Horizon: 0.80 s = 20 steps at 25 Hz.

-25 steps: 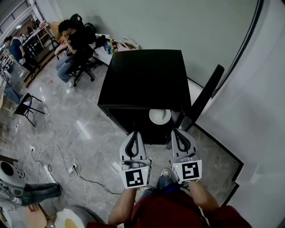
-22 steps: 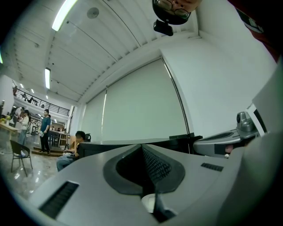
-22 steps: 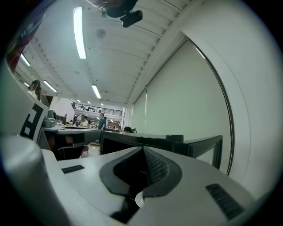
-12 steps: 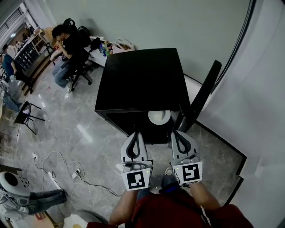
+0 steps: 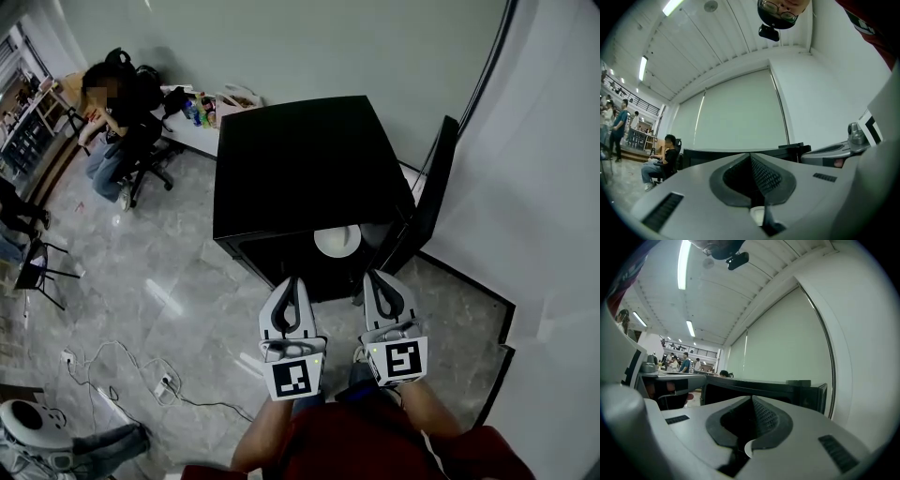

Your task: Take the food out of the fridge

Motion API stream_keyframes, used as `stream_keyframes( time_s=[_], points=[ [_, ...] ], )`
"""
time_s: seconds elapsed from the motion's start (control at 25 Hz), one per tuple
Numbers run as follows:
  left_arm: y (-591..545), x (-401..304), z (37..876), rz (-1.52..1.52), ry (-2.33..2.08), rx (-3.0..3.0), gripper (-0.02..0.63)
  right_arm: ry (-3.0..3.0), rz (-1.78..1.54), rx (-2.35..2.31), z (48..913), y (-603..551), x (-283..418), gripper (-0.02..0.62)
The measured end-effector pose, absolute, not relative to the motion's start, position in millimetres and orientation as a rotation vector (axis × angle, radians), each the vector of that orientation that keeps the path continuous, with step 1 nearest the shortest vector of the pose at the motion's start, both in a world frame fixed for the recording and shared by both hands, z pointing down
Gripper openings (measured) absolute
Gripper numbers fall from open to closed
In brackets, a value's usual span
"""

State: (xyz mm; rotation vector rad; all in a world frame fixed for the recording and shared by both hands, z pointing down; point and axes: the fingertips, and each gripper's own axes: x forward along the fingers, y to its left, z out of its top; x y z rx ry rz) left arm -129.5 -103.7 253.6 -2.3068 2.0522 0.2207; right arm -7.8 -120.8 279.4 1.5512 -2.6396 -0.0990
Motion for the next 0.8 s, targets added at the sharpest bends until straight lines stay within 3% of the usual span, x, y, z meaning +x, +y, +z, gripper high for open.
stream_keyframes(
  time_s=[0.32,0.8],
  points=[
    [-89.9,-171.6,253.8,0.218,1.947,-2.398,0.014,-2.553,-0.121,1.677,277.0,-99.3,-47.5,0.023],
    [-89.1,-149.5,273.1,0.181,1.898,-2.48,0.014,-2.457,-0.05,1.754,297.5,-89.5,-24.5,0.023]
  ],
)
